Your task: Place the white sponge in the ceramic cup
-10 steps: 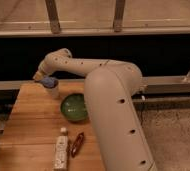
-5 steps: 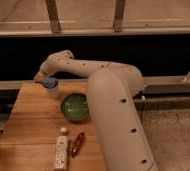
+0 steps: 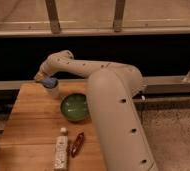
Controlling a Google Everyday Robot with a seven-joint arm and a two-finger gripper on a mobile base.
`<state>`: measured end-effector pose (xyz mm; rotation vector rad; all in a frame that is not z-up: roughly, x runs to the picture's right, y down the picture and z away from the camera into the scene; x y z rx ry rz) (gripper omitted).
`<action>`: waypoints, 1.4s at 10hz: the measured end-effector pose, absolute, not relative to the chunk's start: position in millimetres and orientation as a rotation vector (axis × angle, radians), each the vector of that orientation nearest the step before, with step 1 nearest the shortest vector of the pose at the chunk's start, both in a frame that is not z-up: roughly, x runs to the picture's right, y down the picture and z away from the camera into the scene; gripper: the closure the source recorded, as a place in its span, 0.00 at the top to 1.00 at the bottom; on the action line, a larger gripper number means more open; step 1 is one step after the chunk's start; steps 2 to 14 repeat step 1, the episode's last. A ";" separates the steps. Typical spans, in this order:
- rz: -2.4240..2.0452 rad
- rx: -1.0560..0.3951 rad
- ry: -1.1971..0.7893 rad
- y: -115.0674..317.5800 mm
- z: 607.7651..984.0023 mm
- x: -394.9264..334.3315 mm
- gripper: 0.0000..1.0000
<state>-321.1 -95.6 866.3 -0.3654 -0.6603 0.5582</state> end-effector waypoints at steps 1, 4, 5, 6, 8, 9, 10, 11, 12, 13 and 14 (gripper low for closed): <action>0.557 -0.366 -0.661 -95.0 866.2 -322.1 0.80; 0.557 -0.366 -0.661 -95.0 866.2 -322.1 0.80; 0.557 -0.366 -0.661 -95.0 866.2 -322.1 0.80; 0.557 -0.366 -0.661 -95.0 866.2 -322.1 0.80; 0.557 -0.366 -0.661 -95.0 866.2 -322.1 0.80; 0.557 -0.366 -0.661 -95.0 866.2 -322.1 0.80; 0.557 -0.366 -0.661 -95.0 866.2 -322.1 0.80; 0.557 -0.366 -0.661 -95.0 866.2 -322.1 0.80; 0.557 -0.366 -0.661 -95.0 866.2 -322.1 0.80; 0.557 -0.366 -0.661 -95.0 866.2 -322.1 0.80; 0.557 -0.366 -0.661 -95.0 866.2 -322.1 0.80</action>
